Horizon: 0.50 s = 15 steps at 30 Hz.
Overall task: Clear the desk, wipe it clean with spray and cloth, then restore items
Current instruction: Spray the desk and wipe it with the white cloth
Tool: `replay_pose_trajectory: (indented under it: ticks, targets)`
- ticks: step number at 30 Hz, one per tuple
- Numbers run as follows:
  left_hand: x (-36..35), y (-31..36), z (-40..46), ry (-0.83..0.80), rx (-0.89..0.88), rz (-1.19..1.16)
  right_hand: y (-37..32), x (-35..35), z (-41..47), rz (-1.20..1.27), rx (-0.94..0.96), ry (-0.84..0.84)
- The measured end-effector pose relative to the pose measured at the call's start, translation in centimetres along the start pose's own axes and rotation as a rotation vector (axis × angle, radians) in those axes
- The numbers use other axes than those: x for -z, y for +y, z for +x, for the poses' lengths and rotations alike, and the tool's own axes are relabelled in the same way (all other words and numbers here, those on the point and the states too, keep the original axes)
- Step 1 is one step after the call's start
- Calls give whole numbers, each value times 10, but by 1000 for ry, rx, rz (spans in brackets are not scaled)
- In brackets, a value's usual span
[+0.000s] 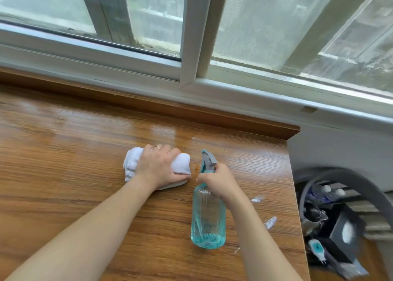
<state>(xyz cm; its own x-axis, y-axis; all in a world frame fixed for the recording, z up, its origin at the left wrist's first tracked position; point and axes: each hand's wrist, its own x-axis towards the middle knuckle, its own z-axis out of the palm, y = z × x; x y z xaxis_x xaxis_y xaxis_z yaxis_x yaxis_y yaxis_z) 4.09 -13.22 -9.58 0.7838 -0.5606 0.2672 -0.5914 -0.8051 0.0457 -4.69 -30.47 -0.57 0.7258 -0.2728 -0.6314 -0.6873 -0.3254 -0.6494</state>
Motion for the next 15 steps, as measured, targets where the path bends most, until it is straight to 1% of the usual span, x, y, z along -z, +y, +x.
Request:
replay_pose_trajectory:
  ticks: [4,12,15]
  targets:
    - [-8,-8,17,33,-23,-10,-1,2,3,-19,-5,-18]
    - [-19,-22,82,1,57,31,1,4,7,-30,-23,-14]
    - [-22,-24,101,4,50,28,1,4,8,-39,-15,-11]
